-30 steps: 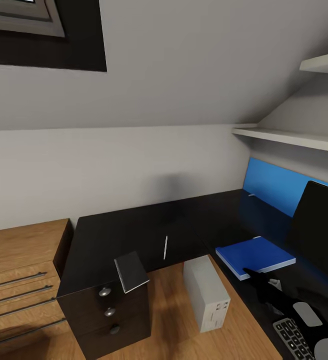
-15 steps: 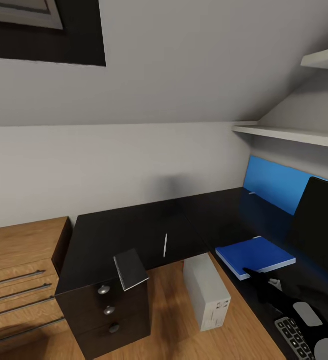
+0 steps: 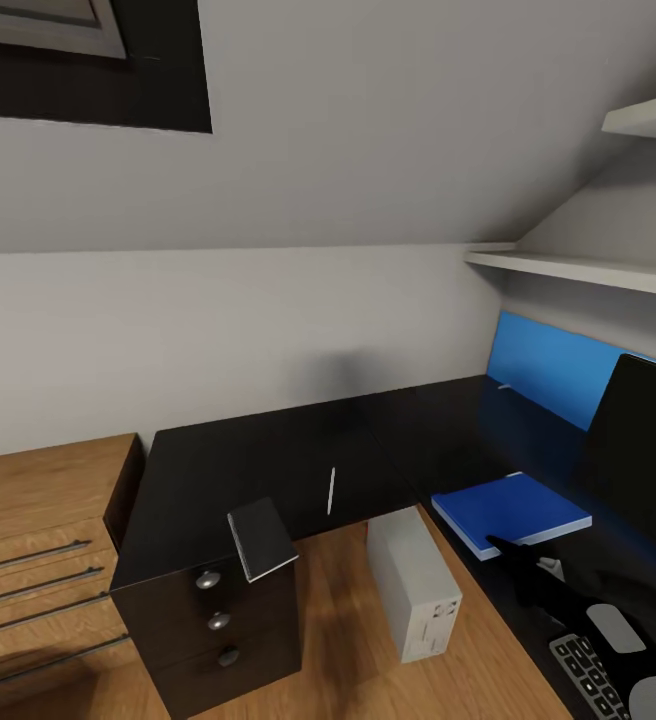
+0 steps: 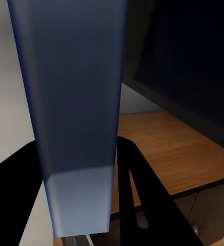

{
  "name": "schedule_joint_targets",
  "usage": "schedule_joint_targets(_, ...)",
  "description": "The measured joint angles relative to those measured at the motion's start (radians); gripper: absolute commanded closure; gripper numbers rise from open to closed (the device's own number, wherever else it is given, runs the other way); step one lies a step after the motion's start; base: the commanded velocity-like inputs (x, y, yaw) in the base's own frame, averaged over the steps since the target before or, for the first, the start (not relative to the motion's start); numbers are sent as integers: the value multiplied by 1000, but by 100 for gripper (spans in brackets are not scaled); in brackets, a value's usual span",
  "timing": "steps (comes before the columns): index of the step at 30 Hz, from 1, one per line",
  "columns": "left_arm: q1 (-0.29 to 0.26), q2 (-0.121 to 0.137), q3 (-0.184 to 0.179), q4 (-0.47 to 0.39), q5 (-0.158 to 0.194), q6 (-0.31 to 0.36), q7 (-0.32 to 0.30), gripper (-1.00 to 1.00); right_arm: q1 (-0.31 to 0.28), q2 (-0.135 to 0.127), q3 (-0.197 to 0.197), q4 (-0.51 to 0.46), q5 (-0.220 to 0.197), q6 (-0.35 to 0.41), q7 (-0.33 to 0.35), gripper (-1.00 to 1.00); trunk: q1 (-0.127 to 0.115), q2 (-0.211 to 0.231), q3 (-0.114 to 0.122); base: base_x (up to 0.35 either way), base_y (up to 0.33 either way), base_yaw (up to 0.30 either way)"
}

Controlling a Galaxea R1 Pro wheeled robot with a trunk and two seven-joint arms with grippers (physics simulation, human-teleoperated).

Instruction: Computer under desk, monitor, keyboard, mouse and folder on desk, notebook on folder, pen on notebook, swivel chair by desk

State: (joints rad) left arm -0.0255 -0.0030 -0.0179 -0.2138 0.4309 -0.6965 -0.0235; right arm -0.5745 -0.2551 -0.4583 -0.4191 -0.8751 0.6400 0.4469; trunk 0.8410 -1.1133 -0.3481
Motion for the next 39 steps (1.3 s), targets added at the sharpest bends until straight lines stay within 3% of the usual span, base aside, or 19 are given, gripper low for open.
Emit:
schedule_joint_targets(11,0,0,0,0,0,0,1,-100,0,0,0,0,0,0,0,100,38,-70,-31,0,0,0)
schedule_joint_targets(39,0,0,0,0,0,0,0,-100,0,0,1,0,0,0,0,100,38,-70,-31,0,0,0)
